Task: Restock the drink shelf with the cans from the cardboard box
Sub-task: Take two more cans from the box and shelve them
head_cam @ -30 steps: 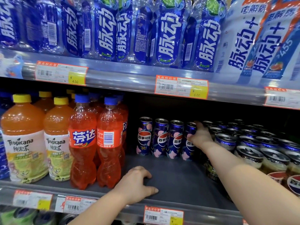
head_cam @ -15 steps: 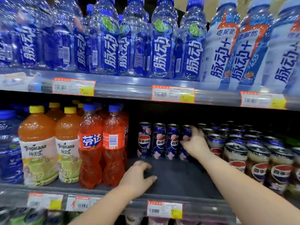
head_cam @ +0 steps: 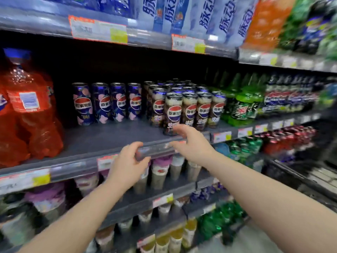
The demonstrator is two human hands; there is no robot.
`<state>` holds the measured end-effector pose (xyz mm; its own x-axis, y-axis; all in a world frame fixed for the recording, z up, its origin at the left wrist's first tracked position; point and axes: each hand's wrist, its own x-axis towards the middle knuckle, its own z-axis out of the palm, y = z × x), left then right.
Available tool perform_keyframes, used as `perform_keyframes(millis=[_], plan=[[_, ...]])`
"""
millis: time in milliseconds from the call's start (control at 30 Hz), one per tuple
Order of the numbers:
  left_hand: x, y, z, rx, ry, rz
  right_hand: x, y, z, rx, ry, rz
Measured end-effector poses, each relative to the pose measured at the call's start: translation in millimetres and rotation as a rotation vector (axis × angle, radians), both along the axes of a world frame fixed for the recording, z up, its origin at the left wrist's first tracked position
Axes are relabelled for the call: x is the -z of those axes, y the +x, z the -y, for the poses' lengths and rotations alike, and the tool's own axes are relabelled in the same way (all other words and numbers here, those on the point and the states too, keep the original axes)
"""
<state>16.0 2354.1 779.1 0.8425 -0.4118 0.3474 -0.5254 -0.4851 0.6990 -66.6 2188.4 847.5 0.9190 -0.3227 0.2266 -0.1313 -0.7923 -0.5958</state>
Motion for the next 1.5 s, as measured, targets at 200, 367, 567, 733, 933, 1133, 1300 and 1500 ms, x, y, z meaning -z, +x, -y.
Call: perform_keyframes(millis=[200,367,567,733,933,1133,1300,1500], plan=[[4,-61,98,0.243,0.143,-0.039,15,-108,82,0.278,0.013,-0.074],[12,-148,214,0.485,0.241,-0.032,34,-237,168,0.552,0.026,-0.163],[31,-288,366,0.713,0.302,-0.068,62,-410,279,0.82,0.126,-0.223],[40,-401,479,0.854,0.337,-0.106,76,-533,351,1.015,0.211,-0.24],[49,-482,580,0.95,0.422,-0.114,92,-622,429,1.107,0.243,-0.258],[70,-519,679,0.98,0.467,-0.087,114,-653,506,1.13,0.255,-0.29],[89,-547,782,1.004,0.467,-0.154,120,-678,592,1.159,0.24,-0.336],[106,-571,889,1.023,0.517,-0.199,128,-698,693,1.199,0.241,-0.39]])
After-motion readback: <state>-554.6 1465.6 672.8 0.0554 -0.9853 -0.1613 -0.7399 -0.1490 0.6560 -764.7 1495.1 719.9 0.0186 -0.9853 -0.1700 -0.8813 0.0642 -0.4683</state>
